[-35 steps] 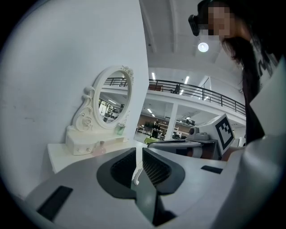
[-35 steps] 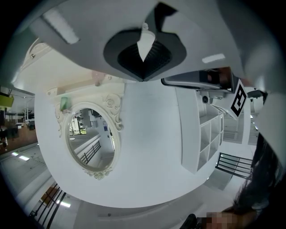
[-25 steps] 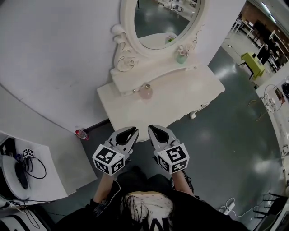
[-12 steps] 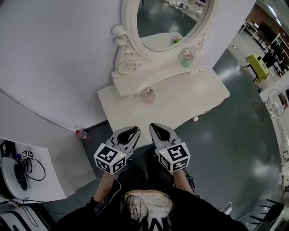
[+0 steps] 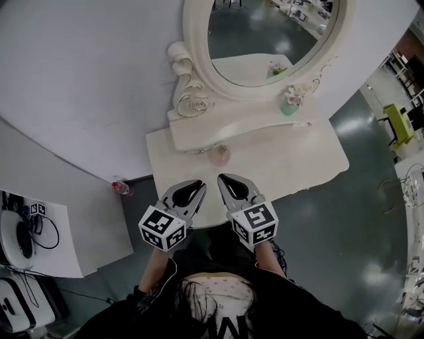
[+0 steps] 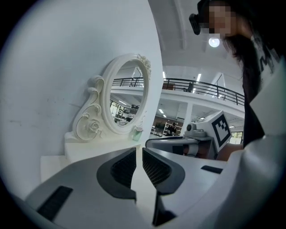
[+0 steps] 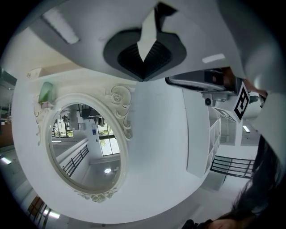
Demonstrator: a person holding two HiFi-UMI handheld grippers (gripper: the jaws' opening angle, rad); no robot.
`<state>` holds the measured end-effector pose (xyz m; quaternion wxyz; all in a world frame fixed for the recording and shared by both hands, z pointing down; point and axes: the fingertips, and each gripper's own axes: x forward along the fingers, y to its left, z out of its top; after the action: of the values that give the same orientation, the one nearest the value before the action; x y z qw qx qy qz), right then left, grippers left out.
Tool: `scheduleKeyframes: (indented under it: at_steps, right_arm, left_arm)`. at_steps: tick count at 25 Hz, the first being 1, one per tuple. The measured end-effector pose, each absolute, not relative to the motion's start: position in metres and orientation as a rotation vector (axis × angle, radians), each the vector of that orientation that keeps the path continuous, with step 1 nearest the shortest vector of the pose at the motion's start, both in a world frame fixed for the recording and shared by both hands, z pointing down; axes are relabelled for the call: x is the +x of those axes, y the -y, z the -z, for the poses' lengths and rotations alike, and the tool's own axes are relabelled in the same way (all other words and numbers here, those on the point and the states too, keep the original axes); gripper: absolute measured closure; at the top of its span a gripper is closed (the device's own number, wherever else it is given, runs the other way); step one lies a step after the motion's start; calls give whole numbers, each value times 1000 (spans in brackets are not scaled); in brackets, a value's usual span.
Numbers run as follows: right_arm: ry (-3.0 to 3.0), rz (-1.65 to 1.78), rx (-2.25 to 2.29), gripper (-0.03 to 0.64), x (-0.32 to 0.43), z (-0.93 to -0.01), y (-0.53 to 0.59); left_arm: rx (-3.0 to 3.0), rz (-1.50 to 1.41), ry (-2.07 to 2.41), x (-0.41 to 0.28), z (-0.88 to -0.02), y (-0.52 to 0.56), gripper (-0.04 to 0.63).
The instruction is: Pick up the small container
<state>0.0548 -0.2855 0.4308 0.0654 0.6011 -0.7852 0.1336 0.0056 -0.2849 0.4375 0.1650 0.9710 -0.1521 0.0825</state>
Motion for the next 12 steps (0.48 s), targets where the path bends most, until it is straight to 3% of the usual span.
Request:
scheduleKeyframes:
  at_steps: [12]
  right_arm:
    - [2398, -502, 1641, 609, 106, -476, 334]
  left_arm:
    - [2646, -314, 728, 21, -467, 311, 571]
